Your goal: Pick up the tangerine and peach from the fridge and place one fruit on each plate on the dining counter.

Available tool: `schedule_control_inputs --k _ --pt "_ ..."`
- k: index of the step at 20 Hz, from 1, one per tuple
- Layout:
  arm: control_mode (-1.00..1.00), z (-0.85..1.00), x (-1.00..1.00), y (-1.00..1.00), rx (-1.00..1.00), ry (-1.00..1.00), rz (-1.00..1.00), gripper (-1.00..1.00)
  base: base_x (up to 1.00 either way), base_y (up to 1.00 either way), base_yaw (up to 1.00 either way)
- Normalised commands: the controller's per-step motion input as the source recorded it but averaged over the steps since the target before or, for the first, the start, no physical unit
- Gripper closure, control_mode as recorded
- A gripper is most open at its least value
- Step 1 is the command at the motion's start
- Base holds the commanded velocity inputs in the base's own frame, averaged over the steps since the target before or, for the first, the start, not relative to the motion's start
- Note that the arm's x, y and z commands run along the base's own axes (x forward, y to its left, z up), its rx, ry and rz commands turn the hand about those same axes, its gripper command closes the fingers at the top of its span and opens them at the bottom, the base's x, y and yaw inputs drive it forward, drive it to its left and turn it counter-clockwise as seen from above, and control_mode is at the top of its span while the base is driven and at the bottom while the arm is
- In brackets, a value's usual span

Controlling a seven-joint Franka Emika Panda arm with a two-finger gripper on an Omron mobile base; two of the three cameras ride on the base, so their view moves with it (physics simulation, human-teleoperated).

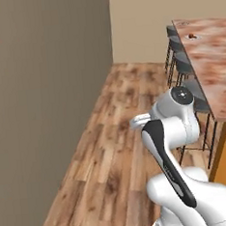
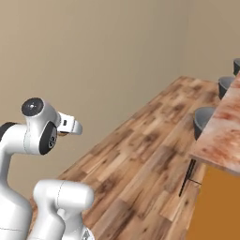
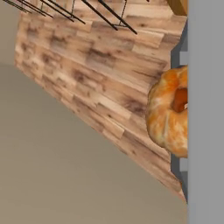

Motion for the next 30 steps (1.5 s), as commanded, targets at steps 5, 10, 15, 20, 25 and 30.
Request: schedule_control_inputs --k 5,10,15,20,25,30 --pt "1.0 0.0 0.0 0.0 0.0 0.0 0.0 1.0 0.72 0.37 -0.38" --pt "1.0 0.0 0.0 0.0 0.0 0.0 0.0 1.0 0.74 0.37 -0.36" --pt "1.0 0.0 0.0 0.0 0.0 0.0 0.0 1.0 0.78 0.36 -0.32" --pt "1.0 0.0 0.0 0.0 0.0 0.0 0.0 1.0 0.81 0.35 -0.28" --pt "1.0 0.0 0.0 0.0 0.0 0.0 0.0 1.0 0.86 0.34 -0.2" --pt "1.0 0.0 0.0 0.0 0.0 0.0 0.0 1.0 0.89 0.33 -0.14"
